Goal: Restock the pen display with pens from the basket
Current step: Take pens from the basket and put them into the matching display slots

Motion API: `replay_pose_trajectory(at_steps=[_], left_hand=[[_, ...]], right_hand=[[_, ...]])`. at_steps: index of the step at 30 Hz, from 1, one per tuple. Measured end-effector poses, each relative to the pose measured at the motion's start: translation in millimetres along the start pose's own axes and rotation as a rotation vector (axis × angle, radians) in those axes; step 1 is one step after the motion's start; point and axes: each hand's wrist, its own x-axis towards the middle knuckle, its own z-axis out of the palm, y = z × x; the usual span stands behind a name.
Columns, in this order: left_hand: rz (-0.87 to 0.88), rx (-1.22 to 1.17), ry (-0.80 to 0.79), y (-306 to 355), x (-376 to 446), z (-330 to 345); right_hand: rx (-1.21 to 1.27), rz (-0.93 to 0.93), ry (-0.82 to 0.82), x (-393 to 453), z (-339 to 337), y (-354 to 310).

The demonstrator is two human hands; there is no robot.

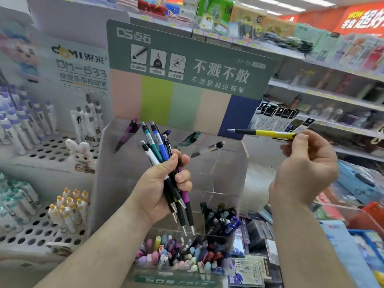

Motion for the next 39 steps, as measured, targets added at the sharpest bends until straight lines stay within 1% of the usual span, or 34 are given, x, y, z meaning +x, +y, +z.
replay_pose_trajectory(at_steps=[3,5,7,9,13,14,17,19,21,22,23,24,27,29,31,34,37,39], left_hand=[[-0.007,0.041,-0.028,-3.3,-0.7,0.5],[-0.009,0.056,-0.037,-3.5,-1.9,-0.4],[-0.012,0.074,-0.041,-2.8,-3.1,-0.7],[-0.018,0.117,-0.01,-2.2,-4.5,0.9],[-0.015,0.22,0.054,-0.6,-9.9,4.7],[-0.016,0.229,0.055,-0.1,-11.5,5.0],[-0.016,0.252,0.064,1.3,-15.2,2.9],[-0.008,0.274,0.072,2.2,-16.4,1.5],[0.001,0.307,0.079,3.4,-17.7,0.7],[0.002,0.336,0.086,4.4,-18.8,0.3],[-0.001,0.372,0.094,5.2,-19.9,0.1],[-0.011,0.409,0.102,5.7,-21.0,-0.4],[-0.073,0.502,0.092,7.1,-24.0,-2.9],[-0.113,0.573,0.026,8.3,-26.3,-3.9],[-0.133,0.606,-0.027,9.3,-28.7,-5.6],[-0.154,0.569,-0.038,13.6,-32.9,-8.2],[-0.155,0.574,-0.018,19.5,-37.3,-10.3],[-0.167,0.583,-0.004,23.3,-39.2,-10.0]], right_hand=[[-0.102,-0.105,0.032,10.7,-0.4,15.1],[-0.182,-0.132,0.005,12.7,0.3,26.4],[-0.289,-0.149,-0.07,10.0,2.9,36.0],[-0.407,-0.167,-0.192,6.1,6.9,43.7],[-0.591,-0.075,-0.437,2.1,11.5,53.5],[-0.626,-0.062,-0.463,1.5,11.0,55.0],[-0.688,-0.048,-0.47,4.0,8.7,58.1],[-0.687,-0.044,-0.442,1.5,6.3,54.5],[-0.618,-0.161,-0.356,-10.5,2.1,45.6],[-0.557,-0.229,-0.339,-20.4,0.7,39.5],[-0.493,-0.254,-0.378,-31.3,0.4,33.2],[-0.438,-0.224,-0.475,-41.7,1.7,26.6],[-0.421,0.014,-0.894,-66.8,14.1,11.0],[-0.408,0.185,-1.086,-76.6,24.4,10.2],[-0.412,0.298,-1.181,-82.6,30.8,13.9],[-0.326,0.36,-1.28,-84.8,32.3,13.7],[-0.254,0.316,-1.292,-85.4,31.0,8.6],[-0.225,0.317,-1.258,-89.4,31.8,5.9]])
